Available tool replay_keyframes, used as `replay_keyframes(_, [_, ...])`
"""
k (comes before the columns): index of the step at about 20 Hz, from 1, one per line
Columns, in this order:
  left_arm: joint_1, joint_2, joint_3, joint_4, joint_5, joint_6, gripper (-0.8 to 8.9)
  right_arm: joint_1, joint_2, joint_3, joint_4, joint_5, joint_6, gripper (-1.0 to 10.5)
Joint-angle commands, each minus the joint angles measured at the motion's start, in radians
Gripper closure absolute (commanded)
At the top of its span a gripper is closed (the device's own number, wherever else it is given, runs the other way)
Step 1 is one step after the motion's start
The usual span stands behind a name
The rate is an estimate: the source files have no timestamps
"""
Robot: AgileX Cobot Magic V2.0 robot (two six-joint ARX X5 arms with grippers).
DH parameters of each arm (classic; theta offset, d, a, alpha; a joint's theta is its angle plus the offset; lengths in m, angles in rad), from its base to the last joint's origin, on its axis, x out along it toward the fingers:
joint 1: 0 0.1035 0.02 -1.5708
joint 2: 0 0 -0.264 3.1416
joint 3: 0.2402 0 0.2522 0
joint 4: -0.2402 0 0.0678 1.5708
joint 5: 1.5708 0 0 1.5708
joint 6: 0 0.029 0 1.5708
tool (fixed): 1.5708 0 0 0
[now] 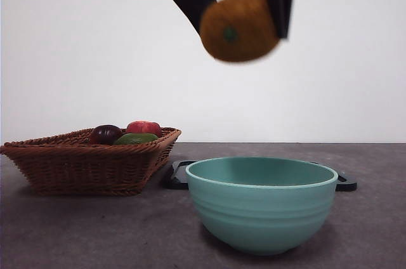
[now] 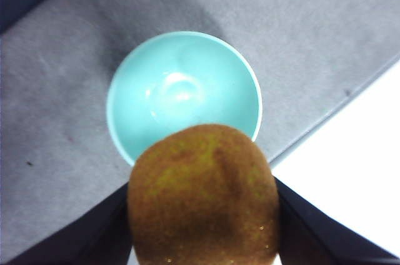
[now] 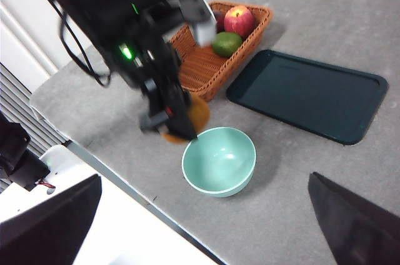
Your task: Pick up the wifruite, put it on the bowl, pick up the plate, put it on desk
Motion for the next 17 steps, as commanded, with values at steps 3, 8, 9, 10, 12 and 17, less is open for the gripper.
replay_keyframes(3, [-0.029, 0.126, 0.025, 0.029, -0.007, -0.065, 5.66, 0.004, 0.001, 0.025, -0.006, 0.001, -0.011, 3.7])
replay_keyframes(8, [-0.019, 0.254, 0.025, 0.1, -0.007, -0.072, 5.66, 0.004, 0.001, 0.025, -0.008, 0.002, -0.012, 3.7])
replay_keyframes(9, [-0.016, 0.274, 0.025, 0.101, -0.008, -0.072, 5.66, 0.004, 0.001, 0.025, -0.008, 0.002, -0.012, 3.7])
replay_keyframes(10, [-0.012, 0.291, 0.025, 0.104, -0.022, -0.073, 5.66, 0.004, 0.001, 0.025, -0.008, 0.002, -0.012, 3.7])
replay_keyframes(12, [-0.011, 0.314, 0.025, 0.103, -0.062, -0.077, 5.66, 0.004, 0.001, 0.025, -0.008, 0.002, -0.012, 3.7])
replay_keyframes(17, [-0.001, 0.346, 0.025, 0.096, -0.085, -0.077, 5.66, 0.004, 0.001, 0.025, -0.007, 0.002, -0.015, 3.7])
